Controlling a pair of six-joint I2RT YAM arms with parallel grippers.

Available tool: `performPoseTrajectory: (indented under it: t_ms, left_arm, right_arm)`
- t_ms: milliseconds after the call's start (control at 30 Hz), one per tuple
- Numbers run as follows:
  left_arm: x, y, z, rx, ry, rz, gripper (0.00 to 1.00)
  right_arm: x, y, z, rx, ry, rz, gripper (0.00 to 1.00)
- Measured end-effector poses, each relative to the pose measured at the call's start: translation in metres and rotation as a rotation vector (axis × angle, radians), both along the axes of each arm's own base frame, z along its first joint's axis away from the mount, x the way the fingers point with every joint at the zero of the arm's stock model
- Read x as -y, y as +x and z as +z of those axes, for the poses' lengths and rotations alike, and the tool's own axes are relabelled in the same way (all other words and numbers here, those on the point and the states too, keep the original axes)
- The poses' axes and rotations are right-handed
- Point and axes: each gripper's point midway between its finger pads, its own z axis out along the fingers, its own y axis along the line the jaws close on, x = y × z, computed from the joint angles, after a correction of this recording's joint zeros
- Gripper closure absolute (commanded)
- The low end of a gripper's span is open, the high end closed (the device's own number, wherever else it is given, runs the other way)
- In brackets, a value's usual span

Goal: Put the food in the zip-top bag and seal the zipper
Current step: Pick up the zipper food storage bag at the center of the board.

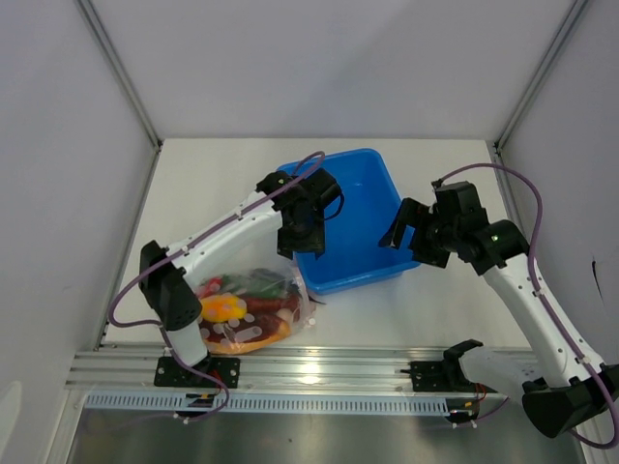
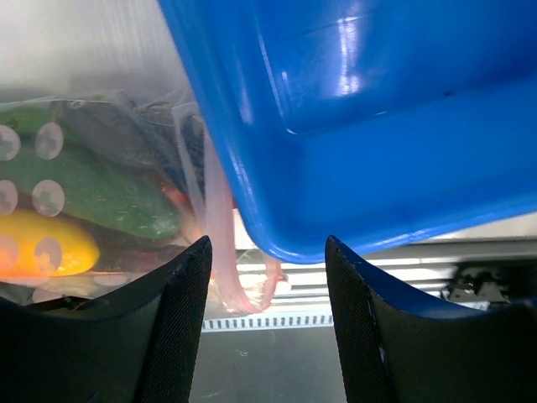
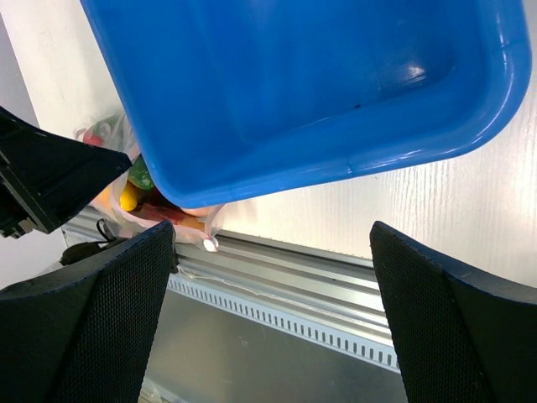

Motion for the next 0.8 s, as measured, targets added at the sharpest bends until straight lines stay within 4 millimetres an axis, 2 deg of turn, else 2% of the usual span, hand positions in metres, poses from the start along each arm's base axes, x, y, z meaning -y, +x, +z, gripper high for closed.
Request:
performPoseTrajectory:
  t_ms: [167,367,567,667,733,800]
  left_arm:
    - [-0.015,-0.009,-0.016,-0.014,0.077,-0.004,0.42]
    - [-0.021,-0.029,-0.033,-0.047,0.135,-0.03,0.45]
    - [-0.027,-0.041,-0.037,-0.054,0.154,-0.041,0.5]
    - [-0.028,-0.046,-0.035,-0.04,0.154,-0.05,0.62]
    - [-0.029,-0.048,-0.036,-0.038,0.16,-0.055,0.75]
    - [-0.032,-0.05,-0.04,-0.04,0.176,-0.054,0.8]
  right_arm:
    - [0.005,0.001,-0.006,-0.008,-0.011,-0.006,0.01]
    - [0.007,0.001,-0.009,-0.018,-0.006,-0.002,0.01]
    - [0.009,0.002,-0.011,-0.022,-0.006,-0.002,0.01]
    - [0.01,0.001,-0.015,-0.032,-0.009,0.0,0.01]
    - [0.009,0.001,-0.016,-0.034,-0.007,0.002,0.0]
    - [0.009,0.001,-0.016,-0.034,-0.005,0.001,0.01]
